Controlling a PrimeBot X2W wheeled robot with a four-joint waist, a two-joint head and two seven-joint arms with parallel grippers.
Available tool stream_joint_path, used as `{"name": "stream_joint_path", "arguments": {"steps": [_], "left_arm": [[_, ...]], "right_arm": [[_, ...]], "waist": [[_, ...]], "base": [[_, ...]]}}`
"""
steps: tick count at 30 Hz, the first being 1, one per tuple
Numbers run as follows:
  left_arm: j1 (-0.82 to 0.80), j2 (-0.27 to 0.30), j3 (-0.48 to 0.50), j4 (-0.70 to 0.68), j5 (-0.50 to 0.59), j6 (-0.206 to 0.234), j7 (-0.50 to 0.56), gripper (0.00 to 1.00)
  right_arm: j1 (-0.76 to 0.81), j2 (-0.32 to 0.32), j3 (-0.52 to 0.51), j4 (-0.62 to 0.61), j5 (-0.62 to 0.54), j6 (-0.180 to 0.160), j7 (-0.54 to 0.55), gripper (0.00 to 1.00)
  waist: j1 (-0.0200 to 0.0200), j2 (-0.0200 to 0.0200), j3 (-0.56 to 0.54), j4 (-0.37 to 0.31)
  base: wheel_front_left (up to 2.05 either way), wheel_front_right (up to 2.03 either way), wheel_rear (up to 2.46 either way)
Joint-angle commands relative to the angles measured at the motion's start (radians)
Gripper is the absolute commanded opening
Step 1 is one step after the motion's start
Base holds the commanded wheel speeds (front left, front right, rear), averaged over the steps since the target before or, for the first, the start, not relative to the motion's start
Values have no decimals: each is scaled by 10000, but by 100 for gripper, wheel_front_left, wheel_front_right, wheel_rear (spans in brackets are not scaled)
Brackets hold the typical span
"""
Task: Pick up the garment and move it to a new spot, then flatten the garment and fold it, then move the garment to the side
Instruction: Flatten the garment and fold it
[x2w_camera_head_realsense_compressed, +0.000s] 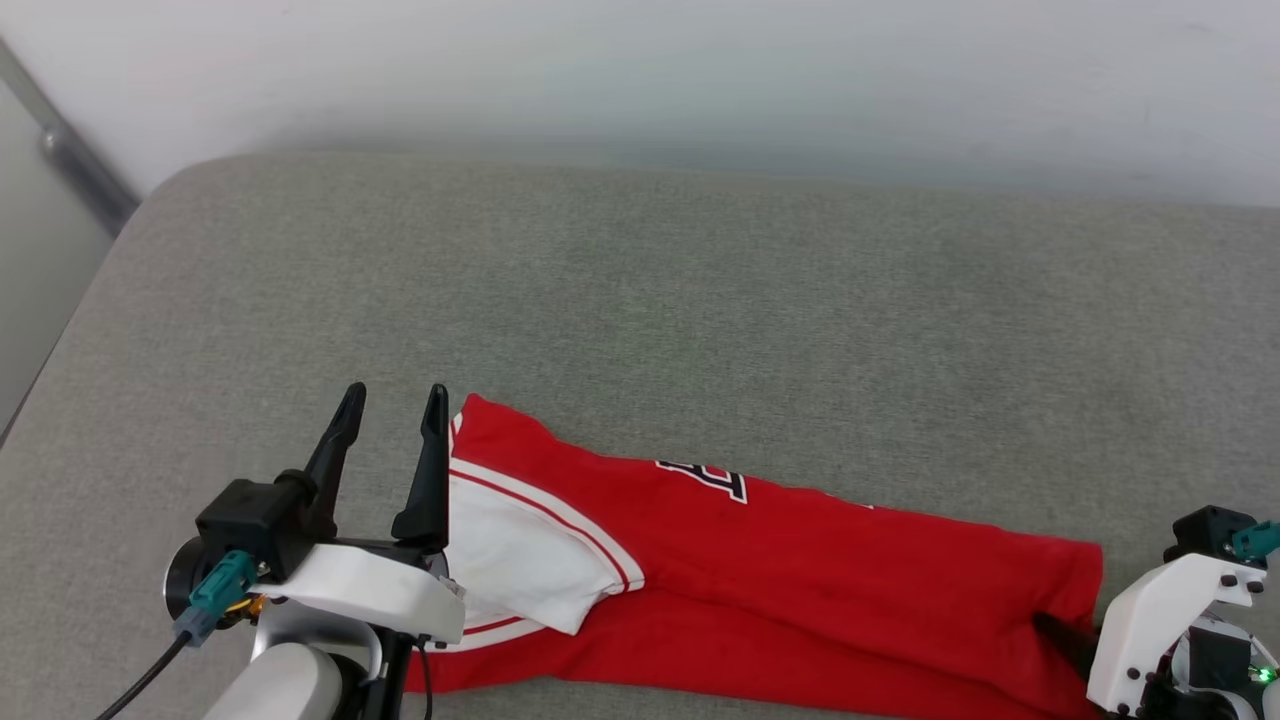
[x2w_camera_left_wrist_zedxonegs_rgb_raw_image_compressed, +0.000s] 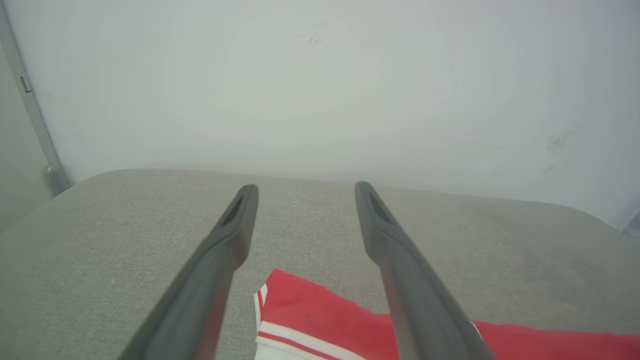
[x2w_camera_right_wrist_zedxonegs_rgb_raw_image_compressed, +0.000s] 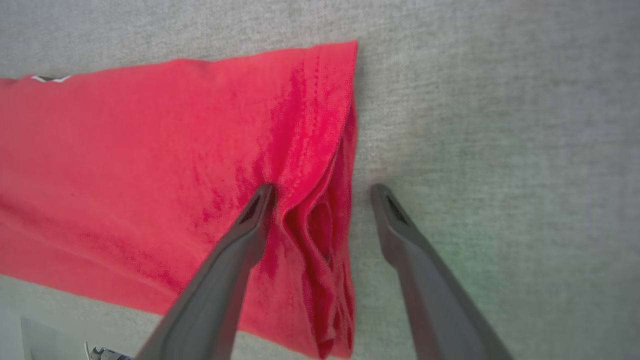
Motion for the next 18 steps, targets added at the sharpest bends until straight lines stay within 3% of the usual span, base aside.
{"name": "stream_joint_path", "arguments": {"steps": [1, 4, 5, 6, 7, 18], "left_arm": [[86, -80, 46, -26, 101, -33, -66, 100], [140, -173, 113, 56, 259, -142, -68, 100], [163, -197, 138, 84, 309, -183, -68, 100], [193, -224, 153, 128, 336, -206, -69, 100], [241, -247, 169, 165, 389, -232, -69, 100], [775, -275, 428, 343, 514, -234, -71, 100]], "right_arm": [[-43, 138, 84, 334, 5, 0, 39, 100], [-36, 269, 184, 1007, 115, 2, 243, 100], [-20, 306, 244, 1193, 138, 2, 344, 93], [-15, 334, 274, 1290, 201, 3, 358, 38], [-53, 324, 299, 1339, 256, 12, 346, 0], [-566, -384, 39, 483, 221, -3, 19, 0]], "waist": [[1, 0, 117, 179], [1, 0, 121, 325], [1, 0, 110, 350], [1, 0, 87, 368], [1, 0, 47, 372], [1, 0, -512, -227]], "base": [[0, 0, 0], [0, 0, 0], [0, 0, 0], [0, 0, 0], [0, 0, 0], [0, 0, 0]]}}
